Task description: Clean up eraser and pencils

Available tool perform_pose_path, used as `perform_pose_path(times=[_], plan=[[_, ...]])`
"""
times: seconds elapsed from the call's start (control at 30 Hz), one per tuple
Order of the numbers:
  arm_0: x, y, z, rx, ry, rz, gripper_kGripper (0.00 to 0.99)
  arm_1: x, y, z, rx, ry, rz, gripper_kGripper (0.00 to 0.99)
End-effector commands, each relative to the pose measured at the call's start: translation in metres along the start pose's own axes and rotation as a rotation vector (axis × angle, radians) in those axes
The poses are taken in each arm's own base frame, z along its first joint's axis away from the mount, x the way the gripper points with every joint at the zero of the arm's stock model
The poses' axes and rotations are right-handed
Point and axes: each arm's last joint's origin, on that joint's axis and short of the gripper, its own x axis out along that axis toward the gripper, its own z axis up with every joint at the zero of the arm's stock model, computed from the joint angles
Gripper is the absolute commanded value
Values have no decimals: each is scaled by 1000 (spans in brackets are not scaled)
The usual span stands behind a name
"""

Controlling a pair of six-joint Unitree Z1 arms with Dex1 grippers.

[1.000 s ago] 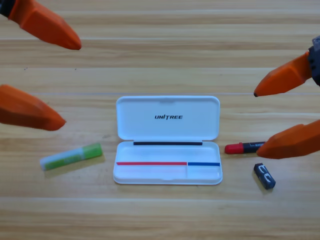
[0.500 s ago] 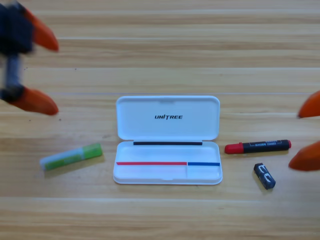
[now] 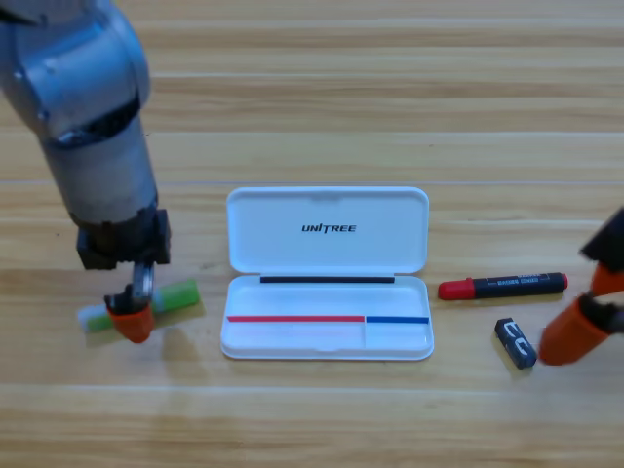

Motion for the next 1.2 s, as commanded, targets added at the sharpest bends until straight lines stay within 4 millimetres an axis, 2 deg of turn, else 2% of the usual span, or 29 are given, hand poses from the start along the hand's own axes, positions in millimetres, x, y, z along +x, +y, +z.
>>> perform_pose_path(times=[0.03,0.23,0.33,0.63,0.8,1.0,1.03,1.17,1.2], plan=[[34,19,-7,-82,49,-57,948,56,-22,25,64,161,-49,982],[43,32,-15,-122,48,-80,946,95,-37,44,161,233,-66,977],[45,38,-21,-141,35,-101,948,106,-41,50,181,248,-69,920],[45,40,-23,-145,-16,-137,956,124,-47,58,182,278,-94,815],[49,37,-25,-138,-25,-136,979,132,-48,57,189,296,-97,787],[53,34,-27,-129,-27,-134,985,138,-49,57,191,314,-86,488],[53,34,-28,-127,-27,-134,985,139,-49,56,191,319,-84,417],[55,33,-29,-126,-29,-135,986,142,-48,52,193,335,-80,26],[56,32,-29,-126,-29,-135,986,142,-48,51,193,338,-82,0]])
